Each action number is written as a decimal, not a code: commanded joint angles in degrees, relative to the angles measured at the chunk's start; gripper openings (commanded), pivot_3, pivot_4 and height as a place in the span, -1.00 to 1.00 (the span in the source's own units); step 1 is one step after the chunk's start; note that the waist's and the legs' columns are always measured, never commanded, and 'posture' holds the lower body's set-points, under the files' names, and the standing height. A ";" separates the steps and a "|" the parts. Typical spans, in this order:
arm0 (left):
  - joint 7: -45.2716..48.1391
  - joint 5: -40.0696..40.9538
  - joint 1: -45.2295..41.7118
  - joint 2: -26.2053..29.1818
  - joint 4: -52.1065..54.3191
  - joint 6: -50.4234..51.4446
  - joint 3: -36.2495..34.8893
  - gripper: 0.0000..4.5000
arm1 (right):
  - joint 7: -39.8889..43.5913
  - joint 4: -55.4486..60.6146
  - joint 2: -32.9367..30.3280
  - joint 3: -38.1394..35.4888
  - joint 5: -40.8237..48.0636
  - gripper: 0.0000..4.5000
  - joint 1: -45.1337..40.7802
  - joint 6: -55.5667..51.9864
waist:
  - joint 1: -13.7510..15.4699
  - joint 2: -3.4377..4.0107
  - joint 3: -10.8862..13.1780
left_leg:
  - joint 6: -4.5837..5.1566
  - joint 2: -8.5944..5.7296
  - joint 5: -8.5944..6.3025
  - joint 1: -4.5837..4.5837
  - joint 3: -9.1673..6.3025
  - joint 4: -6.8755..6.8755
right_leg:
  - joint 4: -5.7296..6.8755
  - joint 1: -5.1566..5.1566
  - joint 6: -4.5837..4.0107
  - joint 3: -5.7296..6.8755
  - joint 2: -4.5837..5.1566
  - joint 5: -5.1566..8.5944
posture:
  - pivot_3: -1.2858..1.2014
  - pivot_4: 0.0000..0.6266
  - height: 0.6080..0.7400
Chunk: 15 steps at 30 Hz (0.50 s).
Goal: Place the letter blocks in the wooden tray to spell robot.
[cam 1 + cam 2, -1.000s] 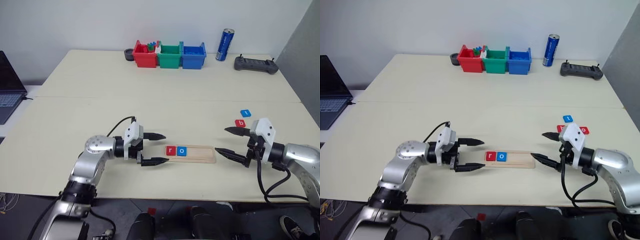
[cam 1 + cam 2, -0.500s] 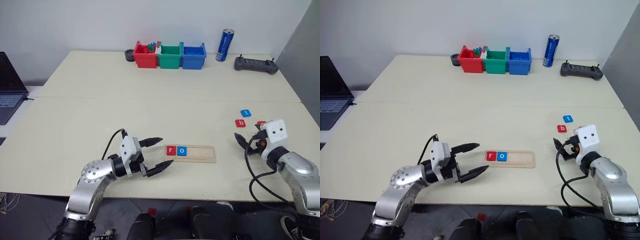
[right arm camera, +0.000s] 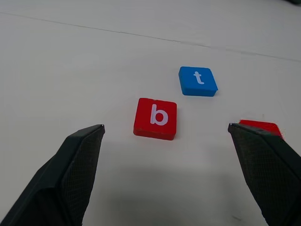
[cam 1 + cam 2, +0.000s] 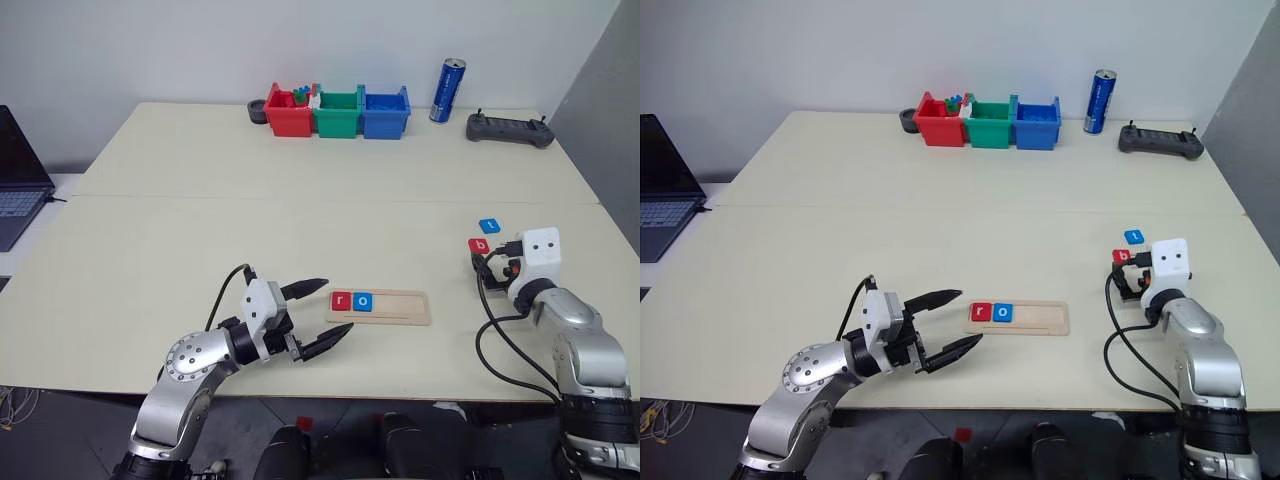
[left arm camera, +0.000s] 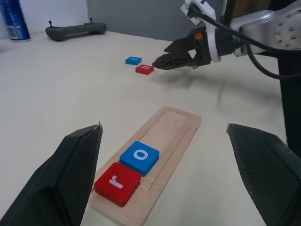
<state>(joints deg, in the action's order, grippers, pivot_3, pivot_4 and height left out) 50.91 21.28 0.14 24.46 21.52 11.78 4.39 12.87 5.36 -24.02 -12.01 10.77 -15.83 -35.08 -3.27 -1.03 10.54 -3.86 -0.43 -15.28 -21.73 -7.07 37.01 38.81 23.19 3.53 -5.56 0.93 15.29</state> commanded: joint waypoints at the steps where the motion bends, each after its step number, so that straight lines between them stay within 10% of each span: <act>1: 0.60 0.65 -0.41 0.78 0.96 -1.56 0.07 0.99 | -1.35 -1.50 1.25 -0.31 0.33 1.00 -3.29 -0.81 | 0.00 0.01 0.00 | 0.00 0.00 0.00 0.00 0.00 0.00 | 0.00 0.00 0.00 0.00 -0.01 0.00 | 0.03 -0.52 1.00; 15: 1.86 1.35 -0.14 2.79 -0.43 -2.48 -0.66 0.99 | -5.56 -12.03 6.31 -0.90 0.22 1.00 -10.82 -2.18 | -0.07 0.01 0.00 | 0.00 0.00 0.00 -0.01 -0.01 -0.01 | -0.01 0.01 0.00 0.00 0.00 0.00 | 0.03 -0.52 1.00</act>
<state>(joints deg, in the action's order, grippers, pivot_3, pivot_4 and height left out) 52.31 21.64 -0.03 26.94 20.25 10.54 4.30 8.03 -6.66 -17.73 -12.02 10.67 -25.31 -37.50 -3.33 -1.01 10.53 -3.86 -0.43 -15.28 -21.74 -7.07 37.00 38.80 23.20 3.52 -5.57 0.93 15.29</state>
